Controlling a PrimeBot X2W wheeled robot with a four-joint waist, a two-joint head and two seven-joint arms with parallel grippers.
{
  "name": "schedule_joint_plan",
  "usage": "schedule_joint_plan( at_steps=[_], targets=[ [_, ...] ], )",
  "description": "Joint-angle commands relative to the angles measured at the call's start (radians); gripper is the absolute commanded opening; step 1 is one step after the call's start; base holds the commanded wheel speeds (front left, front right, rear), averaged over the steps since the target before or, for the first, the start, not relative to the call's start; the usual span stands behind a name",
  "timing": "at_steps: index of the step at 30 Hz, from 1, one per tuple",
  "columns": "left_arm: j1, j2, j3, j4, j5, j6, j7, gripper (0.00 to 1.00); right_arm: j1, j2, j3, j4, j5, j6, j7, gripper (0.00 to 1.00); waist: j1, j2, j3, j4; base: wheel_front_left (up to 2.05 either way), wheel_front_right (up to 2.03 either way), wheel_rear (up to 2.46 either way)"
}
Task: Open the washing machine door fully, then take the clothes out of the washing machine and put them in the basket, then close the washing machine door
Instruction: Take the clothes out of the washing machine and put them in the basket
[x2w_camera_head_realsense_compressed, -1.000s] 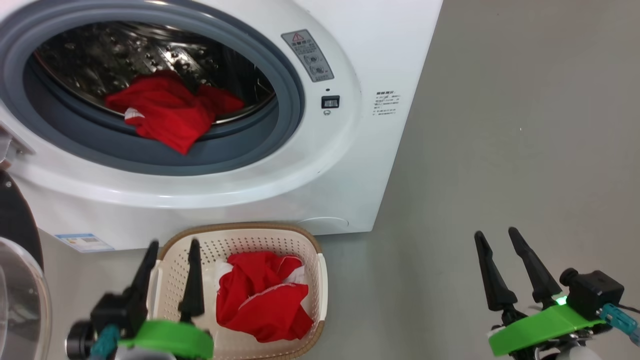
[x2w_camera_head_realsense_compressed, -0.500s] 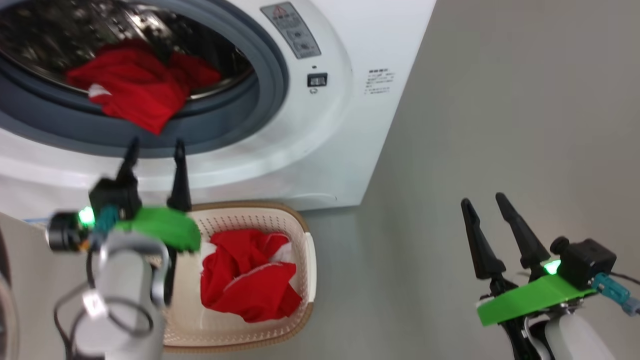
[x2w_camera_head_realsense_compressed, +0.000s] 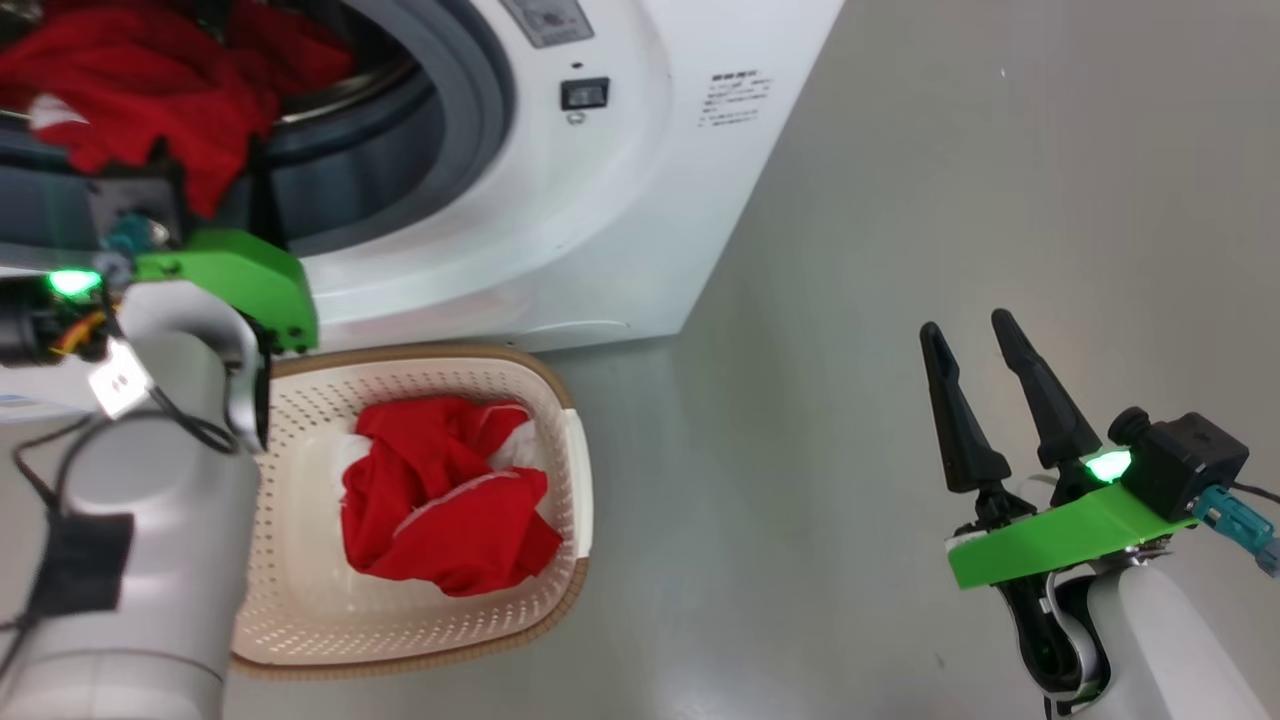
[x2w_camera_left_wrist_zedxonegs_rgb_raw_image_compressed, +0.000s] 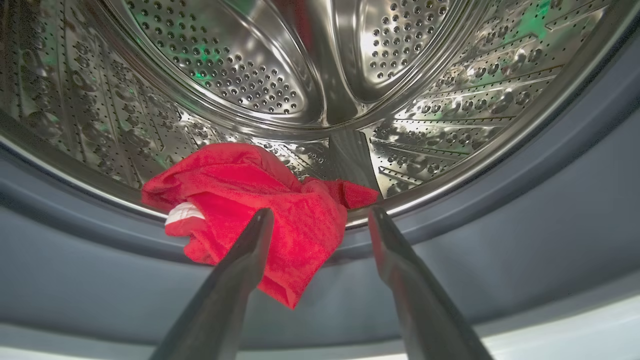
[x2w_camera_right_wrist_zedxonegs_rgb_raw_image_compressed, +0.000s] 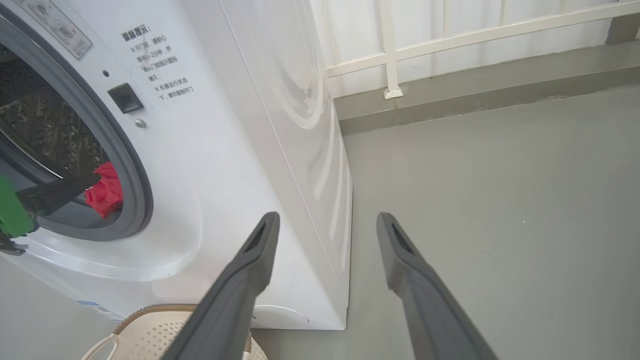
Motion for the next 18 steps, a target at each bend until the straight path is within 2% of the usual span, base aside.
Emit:
schedule_joint_plan(
  at_steps=[1,7,18],
  targets=[
    [-0.032,0.050,0.024,0.011,-0.002,0.014,-0.003,1.00,-0.014,0.002,0.024,-0.024,0.004,0.000,-0.006,1.00,0.0000,-0.0001,0.027,-0.025,0.00,0.00,0.00],
    [-0.117,0.079,0.038,0.123,-0.018,0.049,0.006,1.00,-0.028,0.008,0.028,-0.023,0.006,0.000,-0.006,1.00,0.0000,-0.0001,0.050,-0.045,0.00,0.00,0.00],
    [-0.183,0.126,0.042,0.201,-0.034,0.097,0.035,1.00,-0.052,0.019,0.045,-0.027,0.011,0.000,-0.006,1.00,0.0000,-0.0001,0.085,-0.086,0.00,0.00,0.00]
  ],
)
